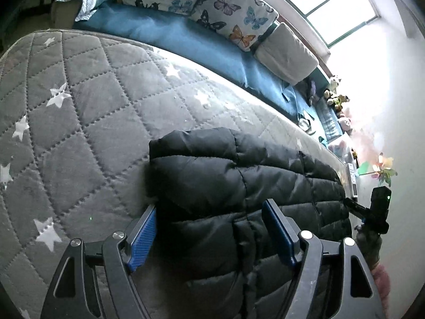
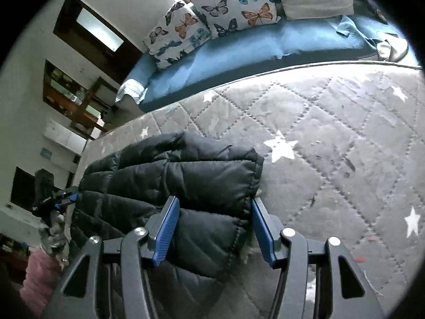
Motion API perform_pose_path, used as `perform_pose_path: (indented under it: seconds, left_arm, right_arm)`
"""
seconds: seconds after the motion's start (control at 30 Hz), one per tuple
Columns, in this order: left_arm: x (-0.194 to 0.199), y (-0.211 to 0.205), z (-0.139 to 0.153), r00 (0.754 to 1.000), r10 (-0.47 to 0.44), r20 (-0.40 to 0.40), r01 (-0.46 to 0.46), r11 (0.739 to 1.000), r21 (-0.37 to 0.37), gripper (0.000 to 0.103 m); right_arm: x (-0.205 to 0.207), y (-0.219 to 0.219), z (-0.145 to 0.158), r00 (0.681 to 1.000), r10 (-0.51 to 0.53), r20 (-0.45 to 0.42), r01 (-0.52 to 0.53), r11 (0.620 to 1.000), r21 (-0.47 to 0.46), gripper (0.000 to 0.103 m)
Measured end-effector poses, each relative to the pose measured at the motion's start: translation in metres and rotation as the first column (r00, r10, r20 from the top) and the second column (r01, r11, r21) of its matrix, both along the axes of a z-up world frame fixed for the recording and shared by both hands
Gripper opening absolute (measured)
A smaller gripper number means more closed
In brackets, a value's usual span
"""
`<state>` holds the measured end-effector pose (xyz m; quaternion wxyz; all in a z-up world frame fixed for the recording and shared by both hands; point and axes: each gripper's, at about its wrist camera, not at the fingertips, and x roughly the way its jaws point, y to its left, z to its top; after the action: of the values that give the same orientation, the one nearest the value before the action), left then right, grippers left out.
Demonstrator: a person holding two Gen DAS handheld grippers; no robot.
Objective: Fold large clothes
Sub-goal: 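Grasp the end of the folded jacket strip with both tools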
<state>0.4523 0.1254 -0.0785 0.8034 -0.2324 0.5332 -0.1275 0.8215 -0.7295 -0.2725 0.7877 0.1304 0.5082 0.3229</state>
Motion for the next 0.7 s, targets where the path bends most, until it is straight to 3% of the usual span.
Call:
perform_pose_path:
  seconds: [0.07,0.13,0.23,0.43,0.6,0.7]
  left_arm:
    - [0.0,-0.002,0.001,1.0,0.0,0.003,0.0,1.0,0.026,0.077]
    - [0.0,-0.007,0.002,1.0,0.0,0.005,0.0,0.998,0.067,0.067]
    - [-0.003,-0.007,0.002,1.0,-0.002,0.004,0.002,0.997,0.083,0.06]
    - [-0.003,0.002,-0.001,1.0,0.003,-0.016,-0.002,0.999,0.05,0.06]
    - [0.001,-0.02,0.001,1.0,-0.02,-0.016,0.022,0.987,0.157,0.062]
    - [0.002,-0.04,0.001,0.998,-0.059,-0.011,0.06,0.965,0.254,0.07]
  right_arm:
    - [0.0,0.003,0.001,1.0,-0.003,0.01,0.003,1.0,-0.006,0.06]
    - [-0.001,0.008,0.001,1.0,-0.003,0.015,0.003,1.0,-0.01,0.06]
    - [0.0,0.009,0.001,1.0,-0.001,-0.001,0.001,1.0,0.012,0.052]
    - [0.002,-0.008,-0.007,0.999,0.017,-0.047,-0.012,0.996,0.091,0.049]
    - [0.004,-0.007,-0.009,0.998,0.032,-0.061,-0.024,0.991,0.128,0.049]
    - [0.005,-0.001,-0.009,0.998,0.04,-0.053,-0.032,0.991,0.133,0.05]
